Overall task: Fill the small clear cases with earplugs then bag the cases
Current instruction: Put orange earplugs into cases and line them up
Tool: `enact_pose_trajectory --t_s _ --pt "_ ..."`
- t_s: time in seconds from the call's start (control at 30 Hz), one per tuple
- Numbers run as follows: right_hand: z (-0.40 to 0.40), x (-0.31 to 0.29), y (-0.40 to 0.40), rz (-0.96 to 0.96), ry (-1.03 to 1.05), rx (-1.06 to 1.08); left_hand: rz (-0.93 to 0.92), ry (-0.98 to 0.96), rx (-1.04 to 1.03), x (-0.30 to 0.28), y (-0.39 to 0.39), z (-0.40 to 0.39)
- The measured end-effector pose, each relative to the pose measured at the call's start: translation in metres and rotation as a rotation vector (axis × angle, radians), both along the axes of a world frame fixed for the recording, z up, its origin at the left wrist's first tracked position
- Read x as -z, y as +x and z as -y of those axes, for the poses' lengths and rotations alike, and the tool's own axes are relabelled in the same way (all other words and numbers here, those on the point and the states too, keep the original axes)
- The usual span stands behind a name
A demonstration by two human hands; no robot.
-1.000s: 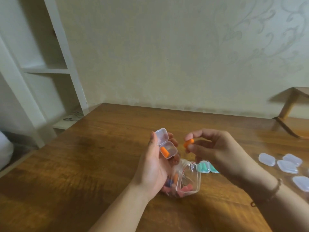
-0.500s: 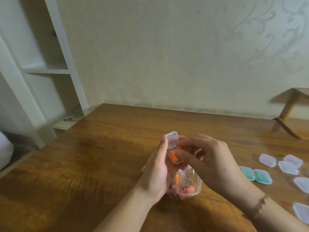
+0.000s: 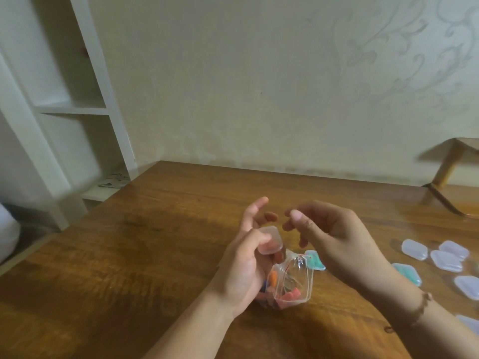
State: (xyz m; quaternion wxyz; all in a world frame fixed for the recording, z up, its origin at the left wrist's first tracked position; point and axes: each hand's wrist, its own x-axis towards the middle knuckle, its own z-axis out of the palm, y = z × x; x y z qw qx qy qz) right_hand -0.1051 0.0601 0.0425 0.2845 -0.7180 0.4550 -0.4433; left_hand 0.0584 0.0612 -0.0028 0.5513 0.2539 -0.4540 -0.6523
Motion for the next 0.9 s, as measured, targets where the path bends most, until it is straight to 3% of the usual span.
enact_pose_trajectory --t_s 0.13,0.2,0.27,0.33,0.4,0.53,0.73,0.83,0.9 --pt "-0.003 0.0 0.005 0.021 0.102 -0.149 0.099 -0.147 0.04 0.001 -0.002 -0.003" --pt "-0.002 -0.003 0.002 0.123 0.138 -0.156 0.181 -0.23 0.011 0.0 -0.003 -0.006" --pt "-0.002 -0.009 -0.006 0.251 0.184 -0.12 0.408 -0.425 -0.157 0.002 -0.002 -0.007" --pt "-0.005 -0.012 -0.015 0.236 0.188 -0.077 0.706 -0.652 -0.419 0.004 -0.003 -0.007" --pt "-0.014 -0.011 -0.021 0.196 0.198 -0.063 0.793 -0.773 -0.553 0.003 -0.008 -0.009" --pt "-0.032 0.002 -0.029 0.176 0.198 0.018 0.828 -0.849 -0.537 0.006 -0.016 -0.013" --pt "-0.045 0.02 -0.053 0.254 0.283 0.008 1.025 -0.964 -0.581 0.009 -0.026 -0.02" --pt "-0.044 0.032 -0.062 0.288 0.333 0.082 1.222 -1.003 -0.553 0.012 -0.028 -0.021" --pt "-0.04 0.04 -0.063 0.2 0.313 0.223 1.44 -0.981 -0.471 0.014 -0.026 -0.02"
